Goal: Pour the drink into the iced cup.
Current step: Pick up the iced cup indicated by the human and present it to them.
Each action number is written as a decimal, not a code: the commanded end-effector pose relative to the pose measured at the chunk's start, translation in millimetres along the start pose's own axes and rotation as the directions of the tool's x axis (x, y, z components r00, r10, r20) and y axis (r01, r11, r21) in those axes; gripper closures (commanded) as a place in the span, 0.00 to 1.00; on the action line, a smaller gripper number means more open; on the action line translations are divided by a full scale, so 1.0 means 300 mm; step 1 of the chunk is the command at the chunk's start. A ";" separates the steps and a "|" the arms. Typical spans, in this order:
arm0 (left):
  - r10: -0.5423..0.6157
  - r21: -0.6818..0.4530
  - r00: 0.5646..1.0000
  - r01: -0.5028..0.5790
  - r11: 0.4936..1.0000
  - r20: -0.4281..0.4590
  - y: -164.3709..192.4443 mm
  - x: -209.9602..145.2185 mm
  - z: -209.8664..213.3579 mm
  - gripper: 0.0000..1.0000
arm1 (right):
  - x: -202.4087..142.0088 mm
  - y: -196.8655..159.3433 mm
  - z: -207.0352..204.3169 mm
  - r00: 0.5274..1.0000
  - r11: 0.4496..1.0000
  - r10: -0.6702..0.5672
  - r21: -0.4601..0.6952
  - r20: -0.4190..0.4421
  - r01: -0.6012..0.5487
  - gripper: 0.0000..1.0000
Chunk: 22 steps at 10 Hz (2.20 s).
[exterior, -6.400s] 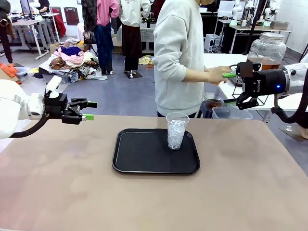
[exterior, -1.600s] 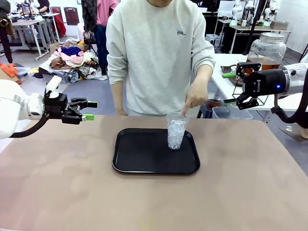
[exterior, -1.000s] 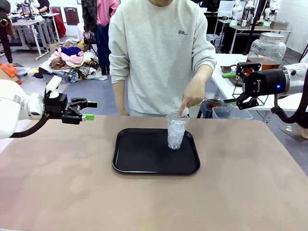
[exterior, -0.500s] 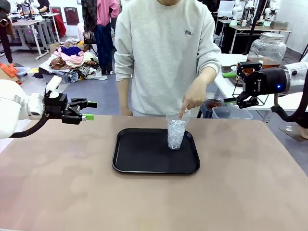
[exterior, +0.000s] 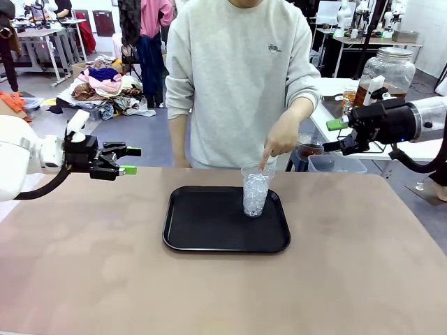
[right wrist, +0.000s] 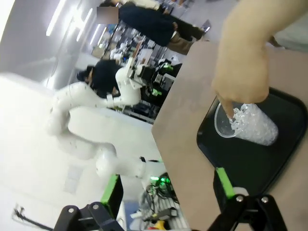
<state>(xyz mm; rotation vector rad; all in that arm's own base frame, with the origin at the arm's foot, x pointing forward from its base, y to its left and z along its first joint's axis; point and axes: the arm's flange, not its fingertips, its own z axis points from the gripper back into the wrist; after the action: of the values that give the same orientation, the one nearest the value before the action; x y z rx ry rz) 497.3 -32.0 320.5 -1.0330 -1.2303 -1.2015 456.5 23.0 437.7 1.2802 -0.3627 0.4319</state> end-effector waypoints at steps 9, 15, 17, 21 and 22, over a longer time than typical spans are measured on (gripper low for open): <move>-0.003 0.007 1.000 0.002 1.000 0.007 0.001 0.007 -0.004 0.00 | -0.005 -0.044 -0.012 0.953 0.951 0.304 0.061 0.008 -0.303 0.00; -0.003 0.007 1.000 0.002 1.000 0.007 0.001 0.007 -0.004 0.00 | -0.027 -0.223 -0.045 0.699 0.701 0.712 -0.018 0.061 -0.713 0.00; -0.003 0.007 1.000 0.002 1.000 0.007 0.001 0.007 -0.004 0.00 | -0.002 -0.284 -0.076 0.654 0.655 0.755 -0.061 0.049 -0.753 0.00; -0.003 0.007 1.000 0.002 1.000 0.007 0.001 0.007 -0.004 0.00 | -0.011 -0.307 -0.070 0.661 0.662 0.750 -0.048 0.036 -0.748 0.00; -0.003 0.007 1.000 0.002 1.000 0.007 0.001 0.007 -0.004 0.00 | -0.011 -0.307 -0.070 0.661 0.662 0.750 -0.048 0.036 -0.748 0.00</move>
<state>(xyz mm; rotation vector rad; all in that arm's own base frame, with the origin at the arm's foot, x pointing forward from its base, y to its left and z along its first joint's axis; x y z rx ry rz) 497.5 -32.1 320.7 -1.0329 -1.2305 -1.2020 503.2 22.4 349.7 1.0665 -0.9531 1.0973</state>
